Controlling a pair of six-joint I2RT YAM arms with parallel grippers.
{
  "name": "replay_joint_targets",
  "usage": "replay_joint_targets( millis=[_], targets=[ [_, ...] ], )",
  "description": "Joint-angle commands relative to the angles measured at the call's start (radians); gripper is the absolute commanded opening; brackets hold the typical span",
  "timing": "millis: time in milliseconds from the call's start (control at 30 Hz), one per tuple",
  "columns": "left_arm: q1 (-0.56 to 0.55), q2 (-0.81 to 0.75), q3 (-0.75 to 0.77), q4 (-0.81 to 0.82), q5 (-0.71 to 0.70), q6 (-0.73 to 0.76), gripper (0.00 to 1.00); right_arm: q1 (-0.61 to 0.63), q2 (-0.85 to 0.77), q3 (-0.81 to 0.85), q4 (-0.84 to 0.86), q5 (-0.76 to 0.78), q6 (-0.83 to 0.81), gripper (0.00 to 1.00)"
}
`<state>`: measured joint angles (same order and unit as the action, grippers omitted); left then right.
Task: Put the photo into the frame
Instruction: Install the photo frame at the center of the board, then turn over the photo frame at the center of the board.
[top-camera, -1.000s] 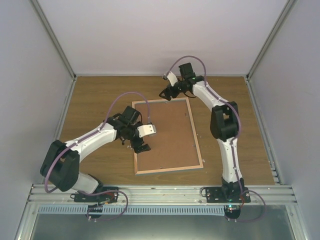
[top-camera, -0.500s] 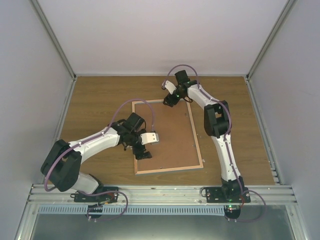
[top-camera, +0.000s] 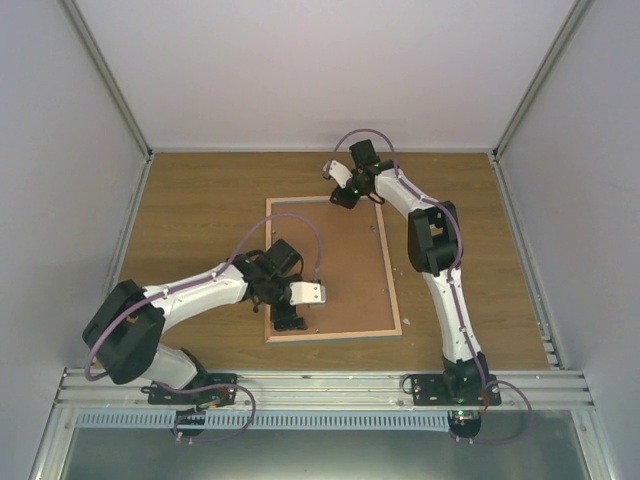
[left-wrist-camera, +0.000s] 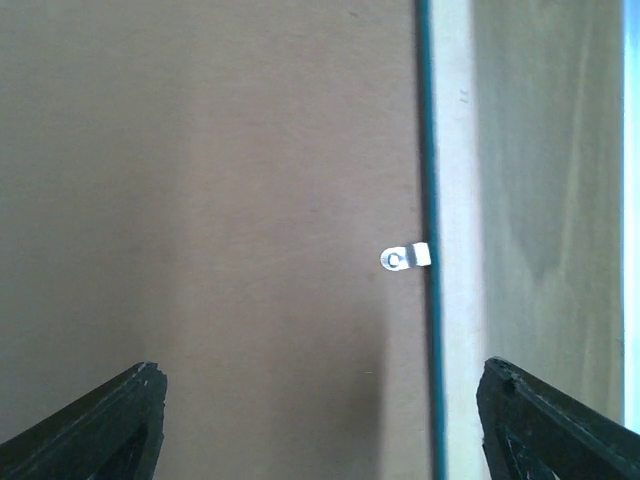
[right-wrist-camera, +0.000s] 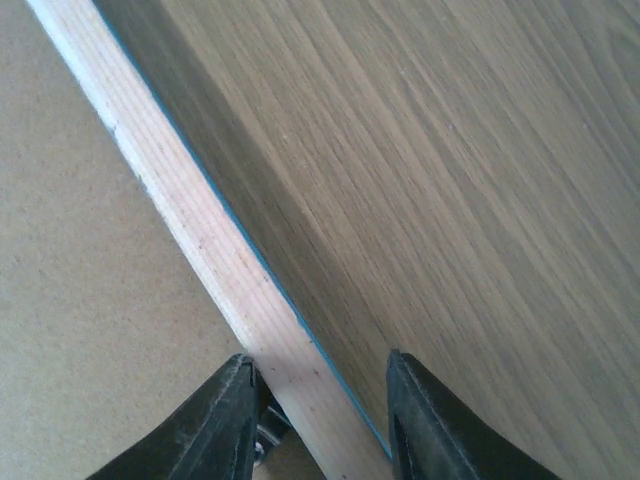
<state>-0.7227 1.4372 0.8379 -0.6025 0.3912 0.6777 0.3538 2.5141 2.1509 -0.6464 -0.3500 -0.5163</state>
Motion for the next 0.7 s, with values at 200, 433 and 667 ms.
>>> replay_joint_targets(
  millis=[200, 433, 667],
  targets=[
    [-0.142, -0.06, -0.11, 0.021, -0.134, -0.041, 0.84, -0.014, -0.173, -0.056, -0.021, -0.095, 0.077, 0.75],
    [-0.18, -0.08, -0.157, 0.051, -0.209, -0.066, 0.73, -0.021, -0.441, -0.313, -0.012, -0.132, 0.05, 0.75],
    [-0.236, -0.077, -0.21, 0.097, -0.287, -0.11, 0.49, -0.037, -0.798, -0.707, 0.079, -0.083, -0.018, 0.73]
  ],
)
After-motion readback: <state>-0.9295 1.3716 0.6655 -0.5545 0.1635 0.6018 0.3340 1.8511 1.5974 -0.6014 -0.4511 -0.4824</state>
